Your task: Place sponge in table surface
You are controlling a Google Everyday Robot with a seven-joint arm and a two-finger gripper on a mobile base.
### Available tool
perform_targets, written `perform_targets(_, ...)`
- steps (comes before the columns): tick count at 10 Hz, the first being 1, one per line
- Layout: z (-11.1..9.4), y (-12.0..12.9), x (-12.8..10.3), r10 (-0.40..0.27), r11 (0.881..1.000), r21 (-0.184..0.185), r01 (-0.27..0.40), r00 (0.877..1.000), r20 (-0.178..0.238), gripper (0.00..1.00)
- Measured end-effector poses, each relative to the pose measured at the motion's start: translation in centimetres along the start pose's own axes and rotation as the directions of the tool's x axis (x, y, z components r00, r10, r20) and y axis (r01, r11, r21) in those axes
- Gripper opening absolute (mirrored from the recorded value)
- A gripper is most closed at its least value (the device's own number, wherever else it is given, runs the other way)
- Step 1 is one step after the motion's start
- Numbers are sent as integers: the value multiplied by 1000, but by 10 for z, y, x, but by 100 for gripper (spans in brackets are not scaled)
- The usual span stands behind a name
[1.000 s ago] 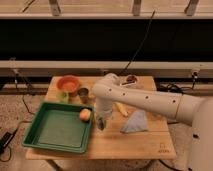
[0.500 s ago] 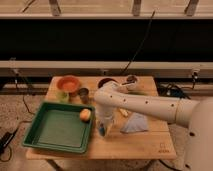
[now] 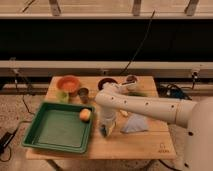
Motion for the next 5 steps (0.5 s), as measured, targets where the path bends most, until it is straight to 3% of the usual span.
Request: perform_targets(5, -4, -1, 2, 3, 1000, 9, -3, 1000, -11, 70)
